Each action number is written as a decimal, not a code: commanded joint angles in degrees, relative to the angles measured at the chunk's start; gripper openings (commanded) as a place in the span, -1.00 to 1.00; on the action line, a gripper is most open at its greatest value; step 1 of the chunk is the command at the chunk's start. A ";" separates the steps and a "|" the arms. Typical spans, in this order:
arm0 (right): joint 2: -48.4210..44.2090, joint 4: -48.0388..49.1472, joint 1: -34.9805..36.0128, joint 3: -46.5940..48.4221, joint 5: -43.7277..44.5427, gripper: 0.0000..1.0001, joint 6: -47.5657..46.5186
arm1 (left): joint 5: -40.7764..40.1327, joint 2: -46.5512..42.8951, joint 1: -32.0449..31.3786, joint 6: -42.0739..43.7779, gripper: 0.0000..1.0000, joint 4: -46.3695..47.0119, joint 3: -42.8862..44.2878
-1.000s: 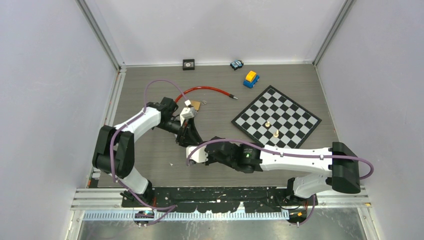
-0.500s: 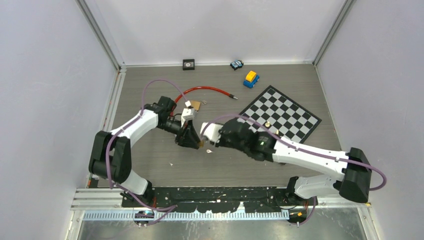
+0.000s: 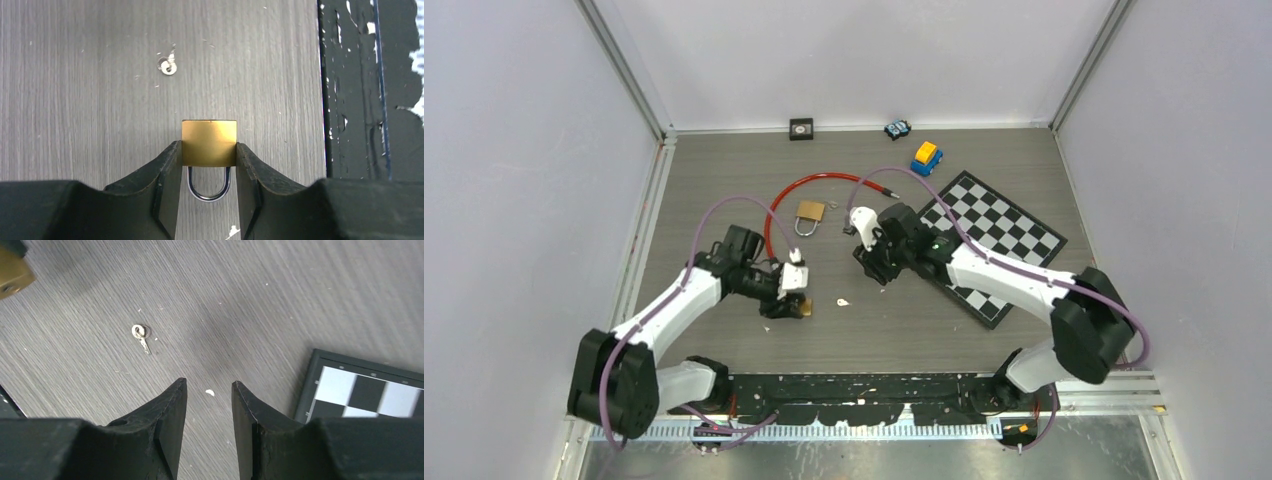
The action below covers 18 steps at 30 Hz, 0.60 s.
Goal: Unlock with the key
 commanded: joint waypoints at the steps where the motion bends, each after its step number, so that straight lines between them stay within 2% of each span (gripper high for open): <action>1: 4.08 1.42 -1.29 5.70 -7.78 -0.13 5.95 | 5.90 -7.50 -0.33 14.84 -1.00 1.86 -5.17; 6: 6.41 0.74 -2.47 6.69 -9.51 -0.14 6.61 | 14.42 -6.49 -0.33 27.97 -1.00 -9.68 -1.39; 11: 6.24 0.75 -5.69 5.87 -12.99 -0.16 6.89 | 22.18 -5.82 -0.33 34.85 -1.00 -20.58 4.06; 15: 6.15 0.75 -7.24 5.73 -15.18 -0.18 7.05 | 27.75 -2.76 -0.33 48.08 -1.00 -38.19 10.42; 18: 6.42 0.58 -7.46 5.76 -16.27 -0.19 7.06 | 30.42 -0.52 -0.33 62.89 -1.00 -51.40 13.48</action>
